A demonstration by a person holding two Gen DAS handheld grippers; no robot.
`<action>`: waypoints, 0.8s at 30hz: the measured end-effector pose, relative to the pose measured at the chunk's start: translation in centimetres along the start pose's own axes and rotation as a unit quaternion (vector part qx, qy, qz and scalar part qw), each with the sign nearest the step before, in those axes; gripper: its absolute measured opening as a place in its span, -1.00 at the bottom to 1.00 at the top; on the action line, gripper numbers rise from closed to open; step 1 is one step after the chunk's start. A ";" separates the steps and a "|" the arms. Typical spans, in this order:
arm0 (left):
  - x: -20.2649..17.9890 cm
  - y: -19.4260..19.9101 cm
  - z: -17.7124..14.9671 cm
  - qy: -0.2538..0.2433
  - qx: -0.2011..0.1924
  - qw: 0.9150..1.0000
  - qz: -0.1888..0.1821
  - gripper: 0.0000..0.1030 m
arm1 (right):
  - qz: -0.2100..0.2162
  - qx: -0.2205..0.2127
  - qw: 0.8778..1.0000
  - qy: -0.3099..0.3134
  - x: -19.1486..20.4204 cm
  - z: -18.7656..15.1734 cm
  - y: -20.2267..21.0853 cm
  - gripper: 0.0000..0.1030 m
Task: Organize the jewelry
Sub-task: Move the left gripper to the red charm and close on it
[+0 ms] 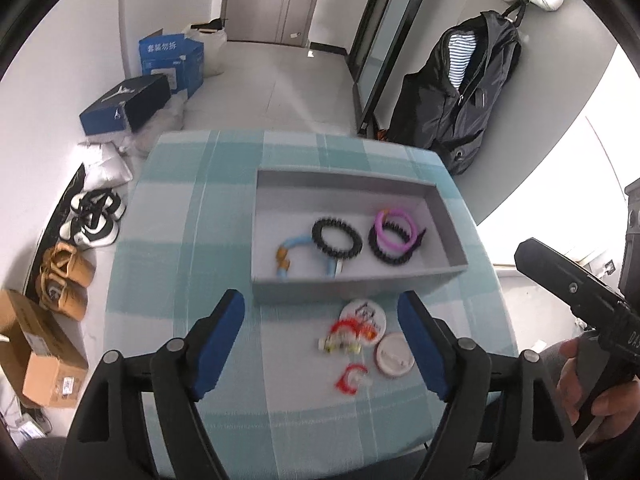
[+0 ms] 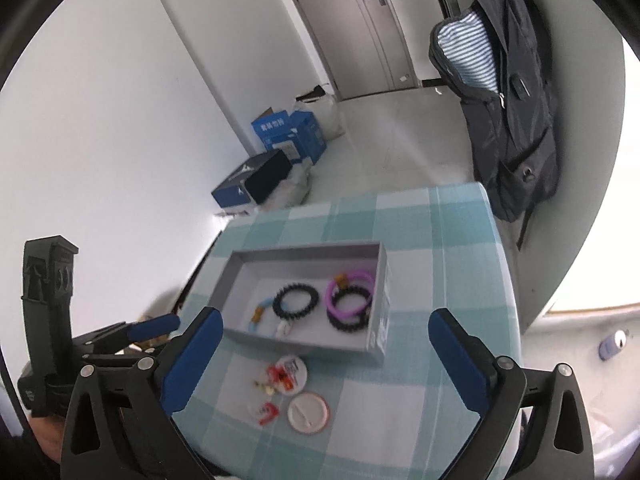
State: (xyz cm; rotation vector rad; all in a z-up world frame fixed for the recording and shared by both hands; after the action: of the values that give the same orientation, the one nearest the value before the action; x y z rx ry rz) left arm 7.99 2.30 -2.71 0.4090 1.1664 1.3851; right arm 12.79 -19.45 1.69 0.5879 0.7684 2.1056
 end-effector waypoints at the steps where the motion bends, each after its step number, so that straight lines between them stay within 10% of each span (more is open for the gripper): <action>1: 0.2 -0.1 -0.4 0.004 0.005 1.000 0.001 0.48 | -0.002 0.003 1.000 0.002 0.2 -0.5 0.0 1.00; 24: -0.8 -5.2 -6.1 -0.061 0.071 0.993 0.072 0.48 | -0.022 0.051 0.998 -0.040 -0.9 -6.1 -0.4 1.00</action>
State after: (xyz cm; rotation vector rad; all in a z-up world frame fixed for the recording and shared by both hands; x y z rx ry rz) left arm 5.98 -1.94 -9.30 0.6816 1.1562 1.3845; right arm 9.68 -21.89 -3.00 0.7002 0.8385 1.9985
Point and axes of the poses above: each gripper's, at about its wrist camera, not at the fingertips, and y roughly against the way its jaws point, x to its left, z to its top, the point moved 1 cm from there along -y, roughly the way its jaws point, and after that the axes turned 15 degrees about y, right-handed, at the moved point
